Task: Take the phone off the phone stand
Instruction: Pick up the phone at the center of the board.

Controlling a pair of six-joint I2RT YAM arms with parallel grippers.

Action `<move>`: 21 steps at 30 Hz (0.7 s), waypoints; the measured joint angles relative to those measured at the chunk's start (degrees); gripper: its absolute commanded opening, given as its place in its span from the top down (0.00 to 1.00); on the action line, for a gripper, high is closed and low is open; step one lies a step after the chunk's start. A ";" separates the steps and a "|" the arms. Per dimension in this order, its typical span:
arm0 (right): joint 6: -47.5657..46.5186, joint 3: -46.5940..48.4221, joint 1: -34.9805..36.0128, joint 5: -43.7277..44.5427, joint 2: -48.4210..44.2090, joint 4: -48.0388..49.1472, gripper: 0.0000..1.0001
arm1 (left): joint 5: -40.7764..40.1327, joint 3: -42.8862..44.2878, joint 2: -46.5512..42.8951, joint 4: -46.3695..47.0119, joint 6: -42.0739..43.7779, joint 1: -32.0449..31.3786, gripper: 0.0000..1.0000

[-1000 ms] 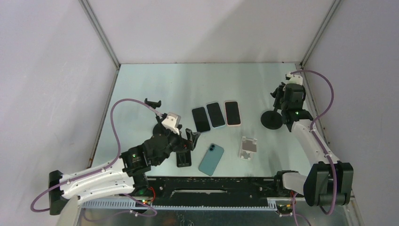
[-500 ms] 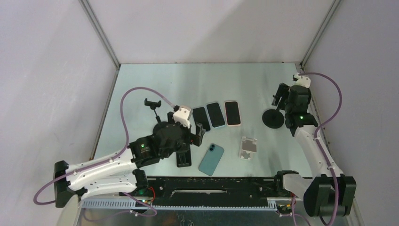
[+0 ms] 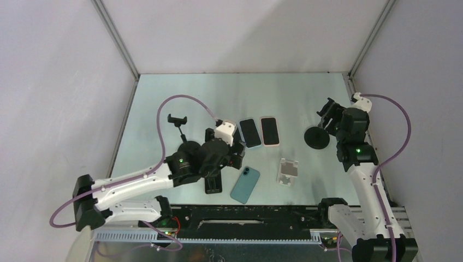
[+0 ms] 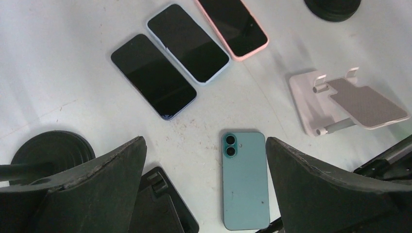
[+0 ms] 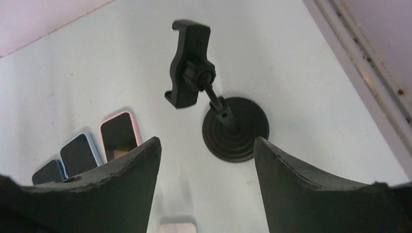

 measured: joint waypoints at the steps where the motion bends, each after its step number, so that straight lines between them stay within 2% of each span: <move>1: 0.63 0.00 0.00 -0.24 -0.42 -0.85 0.28 | 0.04 0.63 1.22 -0.68 -0.37 0.00 0.00; 12: 4.74 0.02 0.00 -3.21 -8.35 -10.86 0.27 | 5.79 4.63 14.16 -3.93 -4.11 -1.25 0.00; 21: 4.61 0.02 0.00 -5.33 -14.08 -14.91 0.27 | 6.97 12.79 30.23 -8.44 -6.38 -9.84 0.00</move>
